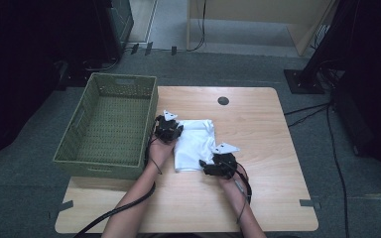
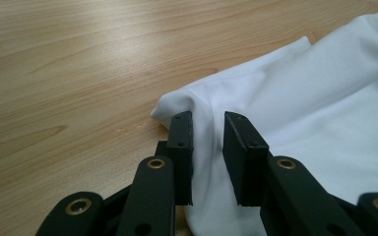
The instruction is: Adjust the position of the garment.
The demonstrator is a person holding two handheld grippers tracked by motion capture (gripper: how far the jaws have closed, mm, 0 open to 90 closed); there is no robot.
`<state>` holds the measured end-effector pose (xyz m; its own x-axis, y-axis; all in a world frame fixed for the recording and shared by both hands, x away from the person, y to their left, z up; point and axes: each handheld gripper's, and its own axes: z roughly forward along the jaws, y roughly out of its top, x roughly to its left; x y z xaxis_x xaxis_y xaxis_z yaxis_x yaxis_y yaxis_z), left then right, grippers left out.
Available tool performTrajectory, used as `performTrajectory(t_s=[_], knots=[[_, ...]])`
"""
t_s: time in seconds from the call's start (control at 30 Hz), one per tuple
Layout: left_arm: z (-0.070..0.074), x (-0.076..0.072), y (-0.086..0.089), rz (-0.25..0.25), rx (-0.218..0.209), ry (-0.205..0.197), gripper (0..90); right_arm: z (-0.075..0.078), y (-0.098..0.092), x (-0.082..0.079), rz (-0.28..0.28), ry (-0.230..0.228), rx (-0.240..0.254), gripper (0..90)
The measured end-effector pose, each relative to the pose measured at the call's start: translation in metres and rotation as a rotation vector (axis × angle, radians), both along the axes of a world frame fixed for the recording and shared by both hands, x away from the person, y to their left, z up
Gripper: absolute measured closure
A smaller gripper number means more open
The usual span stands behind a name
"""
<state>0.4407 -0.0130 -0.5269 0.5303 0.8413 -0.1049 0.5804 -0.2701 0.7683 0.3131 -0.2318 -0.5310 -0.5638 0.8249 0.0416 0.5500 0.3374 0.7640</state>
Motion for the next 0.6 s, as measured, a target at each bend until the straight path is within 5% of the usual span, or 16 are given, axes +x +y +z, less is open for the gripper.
performTrajectory(t_s=[0.23,0.6], knots=[[0.0000,-0.0007,-0.0008,0.005,0.003,-0.002,74.5,-0.0003,0.0020,0.0009,-0.002,-0.003,-0.013,30.2],[-0.0001,-0.0001,-0.0001,0.003,-0.002,0.002,74.7,0.0004,0.0058,0.0005,0.005,-0.020,0.004,58.8]])
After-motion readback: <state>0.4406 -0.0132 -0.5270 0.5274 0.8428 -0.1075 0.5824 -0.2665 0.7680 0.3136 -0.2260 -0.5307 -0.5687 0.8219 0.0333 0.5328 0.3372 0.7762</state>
